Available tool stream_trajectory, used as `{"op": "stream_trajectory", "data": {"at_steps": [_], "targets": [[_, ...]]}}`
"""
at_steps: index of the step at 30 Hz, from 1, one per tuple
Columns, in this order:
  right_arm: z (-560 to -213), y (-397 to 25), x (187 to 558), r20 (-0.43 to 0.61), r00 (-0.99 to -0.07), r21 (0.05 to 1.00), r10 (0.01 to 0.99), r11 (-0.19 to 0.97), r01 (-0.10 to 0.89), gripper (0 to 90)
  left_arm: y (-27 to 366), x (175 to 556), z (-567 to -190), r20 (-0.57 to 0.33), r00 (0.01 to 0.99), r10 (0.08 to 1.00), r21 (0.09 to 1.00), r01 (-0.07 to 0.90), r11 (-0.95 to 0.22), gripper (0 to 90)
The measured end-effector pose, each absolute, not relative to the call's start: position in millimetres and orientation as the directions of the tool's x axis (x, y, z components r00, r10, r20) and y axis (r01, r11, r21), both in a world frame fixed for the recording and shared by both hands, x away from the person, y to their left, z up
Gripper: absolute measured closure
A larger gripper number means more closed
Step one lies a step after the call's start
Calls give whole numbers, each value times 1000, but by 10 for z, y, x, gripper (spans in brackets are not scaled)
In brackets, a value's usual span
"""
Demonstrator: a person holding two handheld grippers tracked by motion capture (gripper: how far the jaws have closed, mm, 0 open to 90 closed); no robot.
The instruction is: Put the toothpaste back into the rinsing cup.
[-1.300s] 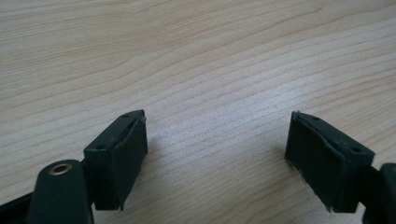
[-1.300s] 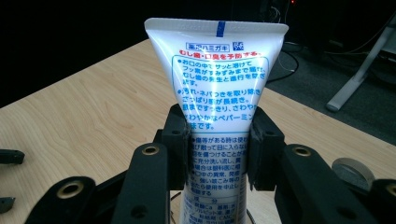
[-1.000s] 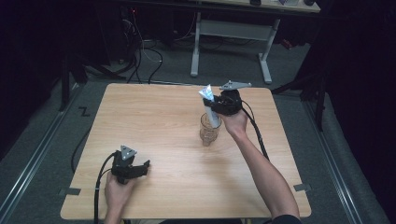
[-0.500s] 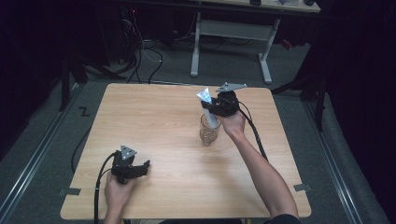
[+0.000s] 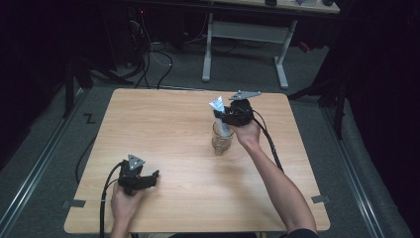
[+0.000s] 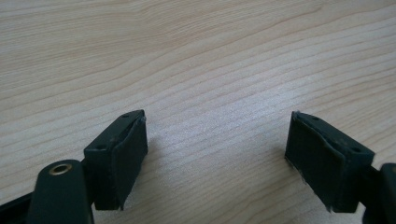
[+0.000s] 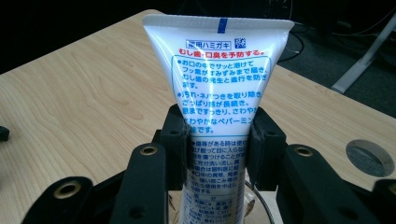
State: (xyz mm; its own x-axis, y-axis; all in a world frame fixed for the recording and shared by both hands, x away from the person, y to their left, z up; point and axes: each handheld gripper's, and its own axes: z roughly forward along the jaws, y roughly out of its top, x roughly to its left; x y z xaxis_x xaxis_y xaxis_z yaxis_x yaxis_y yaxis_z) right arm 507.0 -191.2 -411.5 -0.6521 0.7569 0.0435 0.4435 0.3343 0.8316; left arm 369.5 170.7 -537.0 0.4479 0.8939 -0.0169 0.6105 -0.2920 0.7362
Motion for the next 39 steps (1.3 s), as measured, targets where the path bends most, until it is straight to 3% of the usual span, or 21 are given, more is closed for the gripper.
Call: {"op": "stream_trajectory", "data": {"at_steps": [39], "targets": [[-4290,-2010,5013,58,-647,812,761,341,474,635,1708,3694,-5369,-17,448,894,735,611,-293,210]]}}
